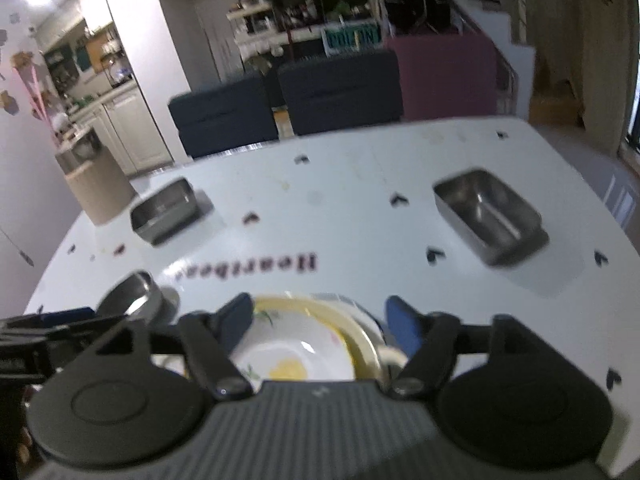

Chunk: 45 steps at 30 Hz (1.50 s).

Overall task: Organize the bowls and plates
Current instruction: 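Open both grippers and withdraw from the nested bowls, then move both grippers to the steel rectangular tray and close on its rim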

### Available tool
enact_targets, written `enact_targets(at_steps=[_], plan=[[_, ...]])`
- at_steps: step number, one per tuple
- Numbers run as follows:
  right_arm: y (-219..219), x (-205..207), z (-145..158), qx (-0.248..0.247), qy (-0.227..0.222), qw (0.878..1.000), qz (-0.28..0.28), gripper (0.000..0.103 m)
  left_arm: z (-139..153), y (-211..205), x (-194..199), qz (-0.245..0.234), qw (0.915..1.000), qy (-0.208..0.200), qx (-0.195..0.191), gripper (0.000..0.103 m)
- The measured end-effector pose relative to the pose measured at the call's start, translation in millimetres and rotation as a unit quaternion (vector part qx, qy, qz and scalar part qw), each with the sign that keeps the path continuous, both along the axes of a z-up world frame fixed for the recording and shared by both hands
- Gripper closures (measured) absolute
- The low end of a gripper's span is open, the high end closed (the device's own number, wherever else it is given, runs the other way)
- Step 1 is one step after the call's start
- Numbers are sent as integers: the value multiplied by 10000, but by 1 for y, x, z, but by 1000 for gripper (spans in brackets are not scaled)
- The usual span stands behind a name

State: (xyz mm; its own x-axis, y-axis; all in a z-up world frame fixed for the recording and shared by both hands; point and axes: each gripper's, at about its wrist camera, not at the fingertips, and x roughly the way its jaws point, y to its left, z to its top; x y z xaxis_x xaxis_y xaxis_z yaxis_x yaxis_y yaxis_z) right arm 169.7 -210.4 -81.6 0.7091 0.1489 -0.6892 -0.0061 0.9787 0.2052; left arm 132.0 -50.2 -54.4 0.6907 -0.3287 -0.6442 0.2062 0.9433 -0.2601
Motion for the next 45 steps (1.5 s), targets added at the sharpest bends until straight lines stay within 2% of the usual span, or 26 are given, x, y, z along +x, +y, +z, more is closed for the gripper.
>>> enact_targets(at_steps=[4, 9, 14, 19, 22, 24, 26, 28, 30, 34, 37, 40, 43, 45], plan=[[11, 25, 18, 2, -321, 9994, 157, 1, 23, 23, 20, 247, 9990, -297, 202, 0], [34, 69, 35, -2, -831, 9957, 409, 0, 34, 67, 57, 784, 9958, -392, 262, 0], [66, 122, 38, -59, -962, 9927, 720, 0, 21, 110, 100, 1398, 9895, -322, 182, 0], [112, 185, 26, -121, -721, 9890, 1289, 2, -8, 153, 145, 2013, 9792, 107, -218, 0], [141, 223, 13, 21, -493, 9869, 1533, 11, -28, 177, 166, 2311, 9704, 339, -614, 2], [160, 244, 4, 77, -359, 9856, 1651, 20, -40, 190, 178, 2503, 9634, 452, -845, 10], [179, 266, -3, 41, -281, 9841, 1751, 25, -49, 199, 187, 2617, 9586, 549, -974, 20], [197, 288, -14, 42, -170, 9813, 1916, 30, -58, 204, 195, 2679, 9561, 577, -1038, 22], [212, 302, -24, 37, -12, 9791, 2034, 40, -67, 207, 204, 2690, 9553, 653, -1035, 27], [240, 328, -48, -318, 231, 9758, 2149, 45, -91, 214, 225, 2683, 9521, 968, -1105, 41], [252, 348, -64, -354, 416, 9759, 2112, 48, -100, 221, 231, 2706, 9431, 1207, -1509, 44], [253, 363, -76, -368, 582, 9747, 2127, 50, -104, 218, 237, 2631, 9496, 1194, -1215, 45], [252, 371, -86, -430, 678, 9729, 2169, 58, -113, 217, 243, 2559, 9499, 1331, -1203, 57], [252, 375, -91, -369, 729, 9707, 2259, 77, -117, 217, 244, 2509, 9504, 1361, -1233, 64]])
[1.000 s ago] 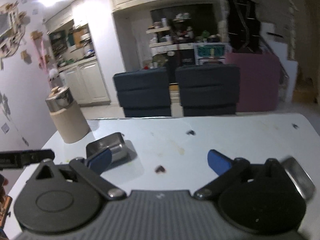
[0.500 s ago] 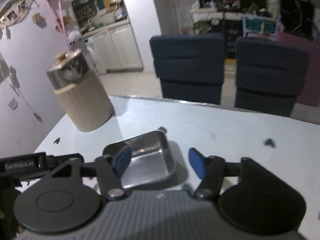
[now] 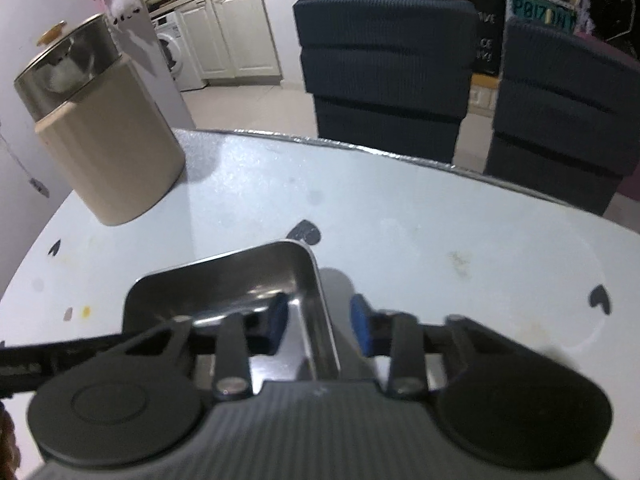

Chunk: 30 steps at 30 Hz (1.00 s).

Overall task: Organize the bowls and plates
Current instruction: 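Move both grippers to the steel rectangular tray and close on its rim, then lift the steel tray with both grippers and carry it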

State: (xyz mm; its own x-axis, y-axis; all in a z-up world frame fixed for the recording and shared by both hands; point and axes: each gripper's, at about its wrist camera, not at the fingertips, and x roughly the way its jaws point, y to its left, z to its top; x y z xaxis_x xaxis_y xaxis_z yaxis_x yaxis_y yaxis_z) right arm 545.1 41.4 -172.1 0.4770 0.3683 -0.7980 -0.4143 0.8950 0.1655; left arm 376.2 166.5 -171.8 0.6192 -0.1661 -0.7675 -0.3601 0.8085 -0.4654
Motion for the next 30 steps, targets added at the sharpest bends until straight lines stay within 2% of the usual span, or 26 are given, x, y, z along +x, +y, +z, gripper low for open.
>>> enact_targets(at_steps=[4, 5, 12, 18, 24, 28, 30], plan=[[-2, 1, -4, 74, 10, 9999, 97, 91, -4, -6, 4, -67, 9998, -62, 152, 88], [-3, 0, -4, 79, 25, 9999, 109, 97, -4, -8, 4, -72, 9997, -42, 244, 89], [-10, -11, 14, 254, -81, 9994, 200, 99, 19, -14, -14, -119, 9983, -268, 505, 92], [-20, -49, 48, 443, -287, 9985, 148, 99, 57, -26, -58, -326, 9950, -540, 770, 92], [-43, -119, 83, 656, -528, 9964, 42, 99, 103, -47, -108, -791, 9872, -791, 1140, 93], [-57, -173, 104, 670, -705, 9951, -185, 99, 130, -62, -151, -1171, 9773, -953, 1487, 93], [-63, -202, 112, 737, -719, 9941, -328, 99, 139, -64, -171, -1240, 9762, -1019, 1458, 93]])
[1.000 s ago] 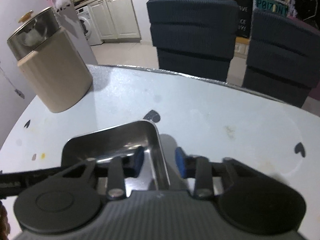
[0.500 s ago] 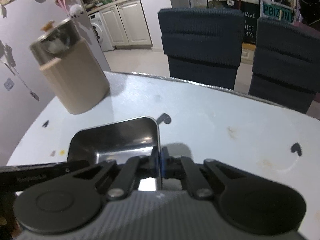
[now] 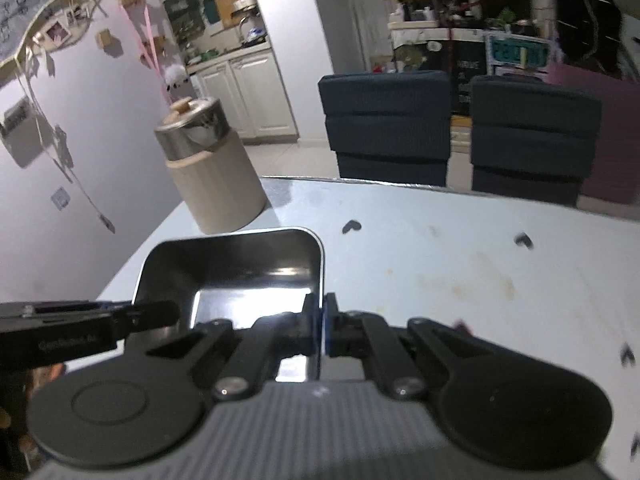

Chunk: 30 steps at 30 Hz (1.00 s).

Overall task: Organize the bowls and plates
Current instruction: 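Lift the steel tray with both grippers and carry it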

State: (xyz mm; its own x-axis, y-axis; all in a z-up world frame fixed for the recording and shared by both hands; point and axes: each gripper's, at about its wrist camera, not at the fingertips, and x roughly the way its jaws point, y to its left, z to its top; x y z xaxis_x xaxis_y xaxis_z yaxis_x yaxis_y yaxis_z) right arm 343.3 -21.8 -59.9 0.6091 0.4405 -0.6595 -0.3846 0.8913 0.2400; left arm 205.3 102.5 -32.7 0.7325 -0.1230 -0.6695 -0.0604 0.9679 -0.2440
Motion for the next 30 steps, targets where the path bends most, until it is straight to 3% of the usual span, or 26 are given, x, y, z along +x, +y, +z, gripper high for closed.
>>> enact_targets(at_steps=[8, 12, 20, 30], plan=[[-17, -100, 15, 123, -10, 9991, -409, 97, 14, -13, -65, -443, 9987, -108, 230, 93], [-21, -128, 11, 226, 11, 9984, -521, 97, 0, -15, -88, -607, 9976, -11, 333, 93], [-5, -156, -37, 186, 515, 9970, -542, 96, -50, 2, -97, -419, 9961, 762, 153, 93], [26, -168, -89, 165, 1181, 9917, -475, 94, -97, 16, -98, -286, 9898, 1336, 398, 93]])
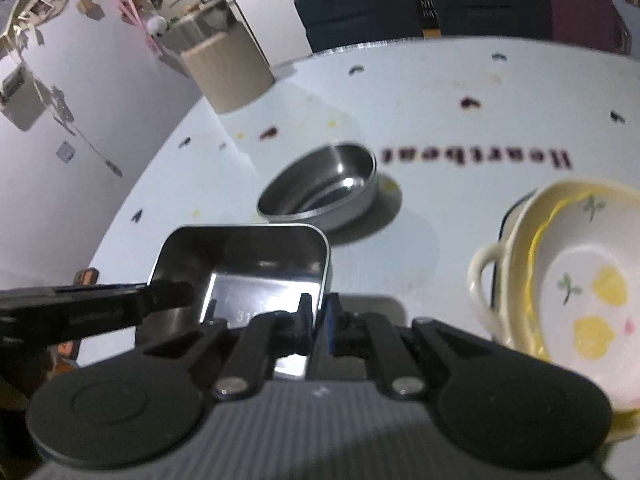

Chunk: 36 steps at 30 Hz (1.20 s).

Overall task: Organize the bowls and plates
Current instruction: 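Lift the steel tray with both grippers and carry it, then lower the steel tray onto the table and open both grippers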

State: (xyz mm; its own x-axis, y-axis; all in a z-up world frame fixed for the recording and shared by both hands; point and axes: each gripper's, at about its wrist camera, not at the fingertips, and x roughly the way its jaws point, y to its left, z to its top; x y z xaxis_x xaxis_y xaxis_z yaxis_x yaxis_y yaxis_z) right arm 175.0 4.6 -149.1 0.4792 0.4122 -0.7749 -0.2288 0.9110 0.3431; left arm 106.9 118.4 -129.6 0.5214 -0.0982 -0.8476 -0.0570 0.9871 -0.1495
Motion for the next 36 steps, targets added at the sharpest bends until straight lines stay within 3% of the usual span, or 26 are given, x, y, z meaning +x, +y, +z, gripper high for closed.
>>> enact_targets(at_steps=[11, 29, 36], plan=[[3, 1, -16, 77, 382, 9991, -192, 94, -17, 7, 11, 61, 9996, 208, 196, 92], [12, 9, -22, -45, 450, 9982, -396, 95, -27, 6, 26, -38, 9989, 350, 307, 92], [9, 9, -23, 25, 436, 9981, -445, 95, -27, 10, 27, -33, 9992, 357, 175, 92]])
